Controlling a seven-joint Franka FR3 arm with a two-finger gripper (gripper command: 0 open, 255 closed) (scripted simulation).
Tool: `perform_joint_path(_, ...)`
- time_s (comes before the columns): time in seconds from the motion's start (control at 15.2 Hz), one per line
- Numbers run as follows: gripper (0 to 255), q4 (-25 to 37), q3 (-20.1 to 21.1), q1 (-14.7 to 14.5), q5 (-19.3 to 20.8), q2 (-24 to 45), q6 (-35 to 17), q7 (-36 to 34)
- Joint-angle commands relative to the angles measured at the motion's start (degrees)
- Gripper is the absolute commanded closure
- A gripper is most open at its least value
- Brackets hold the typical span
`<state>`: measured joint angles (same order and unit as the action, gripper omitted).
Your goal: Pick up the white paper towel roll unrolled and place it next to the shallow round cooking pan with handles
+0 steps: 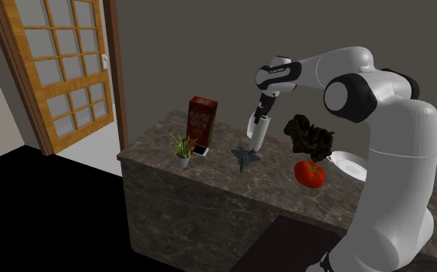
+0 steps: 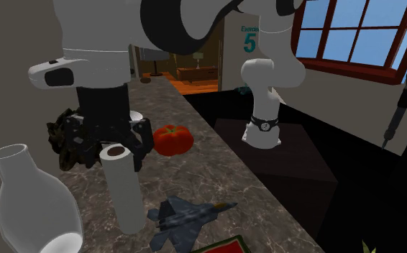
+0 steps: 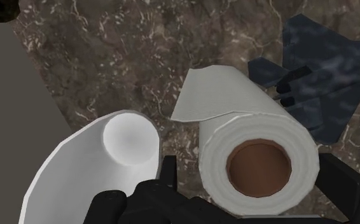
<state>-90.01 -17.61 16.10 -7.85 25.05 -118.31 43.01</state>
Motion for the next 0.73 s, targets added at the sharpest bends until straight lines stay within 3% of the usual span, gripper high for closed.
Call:
perform_joint_path(0.0, 0, 0.0, 0.0, 0.0, 0.0, 0.1, -0.2, 0.0)
perform_joint_path(0.4, 0, 0.0, 0.0, 0.0, 0.0, 0.1, -0.2, 0.0)
perform_joint_path(0.46, 255, 0.0, 0.0, 0.0, 0.0, 0.1, -0.2, 0.0)
perform_joint_path(0.66, 255, 0.0, 0.0, 0.0, 0.0, 0.1, -0.2, 0.0)
